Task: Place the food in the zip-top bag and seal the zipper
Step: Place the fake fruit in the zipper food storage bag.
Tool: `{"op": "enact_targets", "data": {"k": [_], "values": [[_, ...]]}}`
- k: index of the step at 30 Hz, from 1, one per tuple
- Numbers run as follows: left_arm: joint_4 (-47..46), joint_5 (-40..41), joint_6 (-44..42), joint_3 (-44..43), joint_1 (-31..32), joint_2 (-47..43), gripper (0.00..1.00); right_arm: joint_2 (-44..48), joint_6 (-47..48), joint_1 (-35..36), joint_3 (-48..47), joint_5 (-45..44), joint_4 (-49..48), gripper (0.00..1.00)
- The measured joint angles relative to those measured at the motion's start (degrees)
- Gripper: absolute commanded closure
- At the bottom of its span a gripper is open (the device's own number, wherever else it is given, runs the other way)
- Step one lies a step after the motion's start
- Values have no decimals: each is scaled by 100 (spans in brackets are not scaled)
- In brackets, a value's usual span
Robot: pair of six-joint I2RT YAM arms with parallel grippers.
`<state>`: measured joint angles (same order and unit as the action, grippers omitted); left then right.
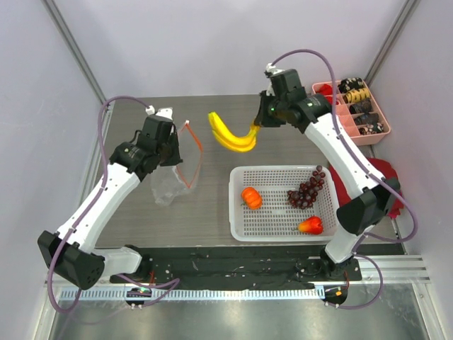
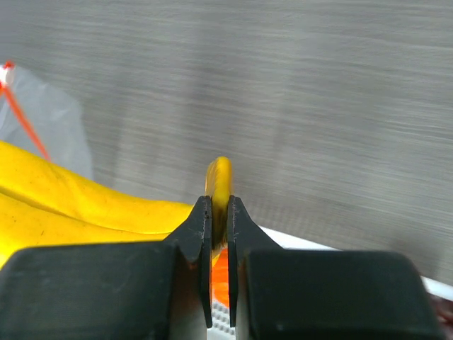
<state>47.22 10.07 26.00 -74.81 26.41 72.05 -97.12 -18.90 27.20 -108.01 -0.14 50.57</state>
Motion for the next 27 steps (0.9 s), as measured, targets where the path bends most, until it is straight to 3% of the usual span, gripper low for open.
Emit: {"op": "enact_targets", "data": {"k": [8,15,22,27], "values": [[-726,726,107,197,323,-24,100,-474,-916,787,-293,96,92,99],[-1001,1019,96,295,522,-24,100,-767,-1582,734,-675,153,20,99],[-1410,1172,-68,402,581,-149,100,-866,-1707,756,-118,153,92,99],[-1740,1482,-428,566,984,-304,100,-1054,-1703,798,24,155,221,99]]}}
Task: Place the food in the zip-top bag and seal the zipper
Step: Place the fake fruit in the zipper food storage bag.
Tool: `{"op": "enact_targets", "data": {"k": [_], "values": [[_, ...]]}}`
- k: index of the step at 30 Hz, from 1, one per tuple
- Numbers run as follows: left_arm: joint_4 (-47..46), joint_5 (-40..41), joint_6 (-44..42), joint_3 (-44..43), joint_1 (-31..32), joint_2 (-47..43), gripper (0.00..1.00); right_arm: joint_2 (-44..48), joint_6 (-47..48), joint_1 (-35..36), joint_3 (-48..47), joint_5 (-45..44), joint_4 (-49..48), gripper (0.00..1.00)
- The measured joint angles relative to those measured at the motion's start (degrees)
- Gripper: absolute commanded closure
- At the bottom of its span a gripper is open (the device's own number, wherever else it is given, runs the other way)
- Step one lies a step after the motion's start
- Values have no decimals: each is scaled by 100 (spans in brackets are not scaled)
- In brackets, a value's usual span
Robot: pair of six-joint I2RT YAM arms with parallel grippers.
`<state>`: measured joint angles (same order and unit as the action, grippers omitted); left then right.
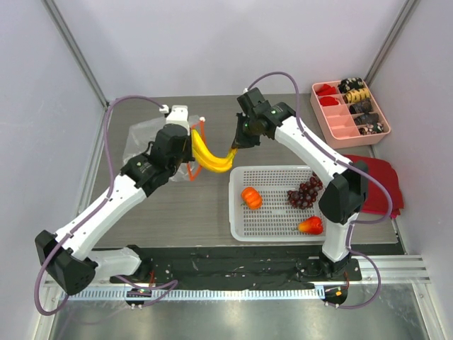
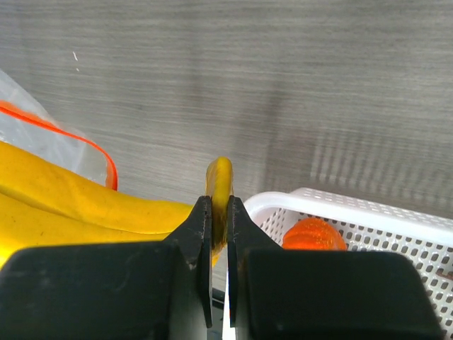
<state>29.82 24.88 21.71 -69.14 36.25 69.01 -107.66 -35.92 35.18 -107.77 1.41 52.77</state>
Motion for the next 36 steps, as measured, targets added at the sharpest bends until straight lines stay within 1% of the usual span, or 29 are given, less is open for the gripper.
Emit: {"op": "enact_targets", "data": {"k": [9,14,17,20,23,26,29,32,36], "values": [[-483,85,-807,210,627,-17,100,-11,44,76,116,48,57,99],[-581,122,-1078,236,977,-17,100,-249,-31,48,-326,46,107,99],[-647,376,-1248,240,1174,20,100,-400,-133,-9,-645,28,125,99],[-688,817,-1255,212,1250,210,100,-522,-330,-70,-955,-101,136,99],[-520,1051,-909,7,1228,568,100,-693,-592,-92,-1285,-240,133,99],[-378,861,-337,-291,1082,918,100,-986,-896,-107,-1714,-376,138,99],[-317,645,240,-490,872,1043,100,-1185,-1180,-116,-1919,-452,127,99],[-240,151,933,-826,507,1182,100,-1250,-1410,-111,-1930,-472,140,99],[-227,-741,1982,-1016,-273,1425,100,-1266,-1598,-114,-2059,-518,175,98]]}}
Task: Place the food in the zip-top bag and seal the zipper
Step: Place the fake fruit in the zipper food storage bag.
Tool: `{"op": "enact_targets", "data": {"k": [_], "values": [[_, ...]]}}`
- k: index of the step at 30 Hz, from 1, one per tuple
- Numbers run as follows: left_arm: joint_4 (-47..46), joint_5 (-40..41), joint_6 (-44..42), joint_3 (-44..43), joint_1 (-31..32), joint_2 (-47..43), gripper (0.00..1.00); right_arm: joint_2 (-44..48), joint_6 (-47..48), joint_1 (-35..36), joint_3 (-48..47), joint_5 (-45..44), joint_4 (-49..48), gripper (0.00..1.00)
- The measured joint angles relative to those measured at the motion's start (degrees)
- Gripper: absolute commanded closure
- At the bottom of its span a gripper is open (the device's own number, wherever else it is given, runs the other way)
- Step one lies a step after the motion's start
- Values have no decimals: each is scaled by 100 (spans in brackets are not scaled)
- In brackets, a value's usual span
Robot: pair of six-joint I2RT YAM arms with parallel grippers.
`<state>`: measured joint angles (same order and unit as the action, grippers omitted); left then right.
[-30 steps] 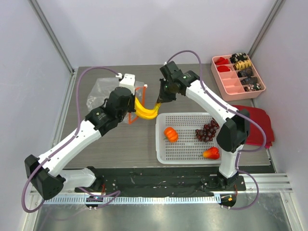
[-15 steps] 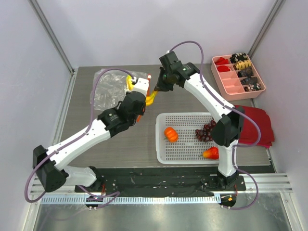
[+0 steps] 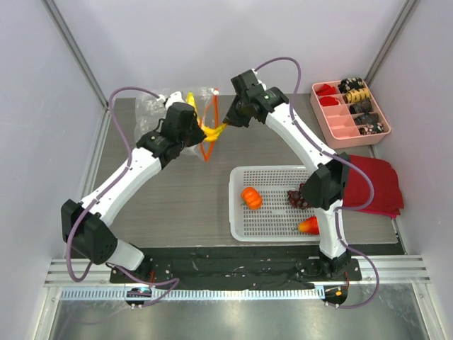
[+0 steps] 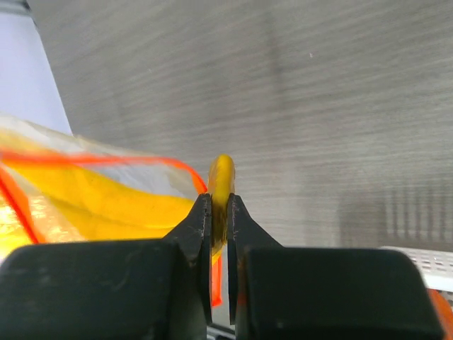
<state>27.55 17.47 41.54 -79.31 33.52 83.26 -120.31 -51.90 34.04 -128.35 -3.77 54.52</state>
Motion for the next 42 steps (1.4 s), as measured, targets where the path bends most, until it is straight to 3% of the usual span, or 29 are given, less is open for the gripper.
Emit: {"op": "enact_targets", "data": {"k": [3,12,16,24,27,28,30,32,33,35,36,39,42], "values": [[-72,-468,568,127,-339,103,100,-13,-74,-4,-166,-144,-37,98],[-557,-1539,1958,479,-466,133,100,-63,-48,-2,-258,-407,-42,99],[-1228,-2157,2468,754,-780,153,100,-160,-24,-48,-389,-514,-133,99],[-2575,-3213,3410,1473,-1320,382,100,-131,109,-319,138,315,-898,97],[-2942,-3462,3731,1628,-1370,391,100,-13,96,-334,704,501,-1104,88],[-3029,-3517,3810,1639,-1381,396,100,26,98,-319,824,527,-1130,69],[-3276,-3613,3987,1644,-1412,400,100,142,96,-269,1093,597,-1263,57],[-3504,-3674,4122,1644,-1423,400,100,304,140,-212,1316,772,-1451,61],[-3598,-3698,4194,1644,-1445,400,100,400,168,-177,1399,883,-1550,76],[-3689,-3744,4260,1644,-1482,400,100,636,291,-129,1622,1204,-1869,80],[-3724,-3794,4312,1644,-1517,400,100,835,356,-107,1838,1436,-2120,77],[-3921,-3893,4400,1652,-1641,400,100,1202,485,-105,2194,1974,-2382,54],[-4190,-4022,4439,1762,-1746,389,100,1373,756,-160,2306,2728,-2736,42]]}}
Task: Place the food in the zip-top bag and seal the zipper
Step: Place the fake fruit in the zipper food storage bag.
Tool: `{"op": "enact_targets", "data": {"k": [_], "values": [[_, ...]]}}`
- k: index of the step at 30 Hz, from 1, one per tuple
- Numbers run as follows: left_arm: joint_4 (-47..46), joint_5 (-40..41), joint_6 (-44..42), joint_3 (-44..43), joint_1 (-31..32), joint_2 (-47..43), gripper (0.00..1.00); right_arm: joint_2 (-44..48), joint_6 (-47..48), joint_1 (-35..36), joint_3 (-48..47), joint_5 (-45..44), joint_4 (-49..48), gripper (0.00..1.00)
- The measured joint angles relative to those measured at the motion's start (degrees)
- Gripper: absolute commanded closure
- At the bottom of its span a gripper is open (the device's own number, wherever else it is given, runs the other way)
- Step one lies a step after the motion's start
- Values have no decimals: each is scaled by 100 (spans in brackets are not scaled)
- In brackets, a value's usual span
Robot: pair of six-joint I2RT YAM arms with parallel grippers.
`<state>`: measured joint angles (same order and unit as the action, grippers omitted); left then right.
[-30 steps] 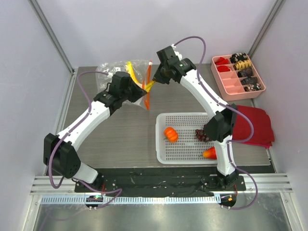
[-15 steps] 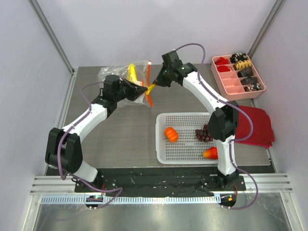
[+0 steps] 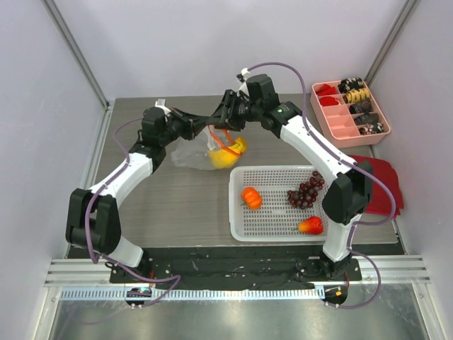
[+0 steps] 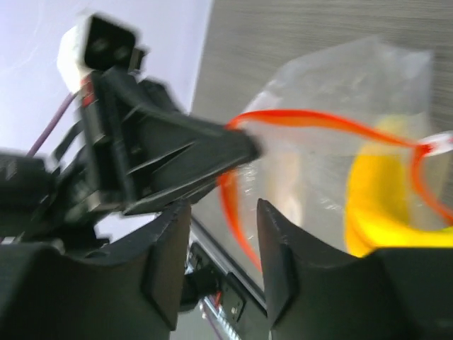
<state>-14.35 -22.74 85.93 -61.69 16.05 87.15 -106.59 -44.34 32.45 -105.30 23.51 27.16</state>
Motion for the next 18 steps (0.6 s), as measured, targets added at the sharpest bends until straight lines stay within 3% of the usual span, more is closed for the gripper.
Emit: {"op": "enact_targets", "data": {"k": [3,7,12,18], "values": [[-153,-140,13,188,-42,-48,100,96,138,-142,144,562,-205,28],[-400,-348,35,590,-109,-131,100,111,415,-798,275,1106,-221,28],[-763,-514,105,743,-199,-131,100,149,699,-1740,852,1056,-256,38],[-1202,-811,225,741,-210,-131,100,-175,1187,-1738,1202,1276,-157,29]]}}
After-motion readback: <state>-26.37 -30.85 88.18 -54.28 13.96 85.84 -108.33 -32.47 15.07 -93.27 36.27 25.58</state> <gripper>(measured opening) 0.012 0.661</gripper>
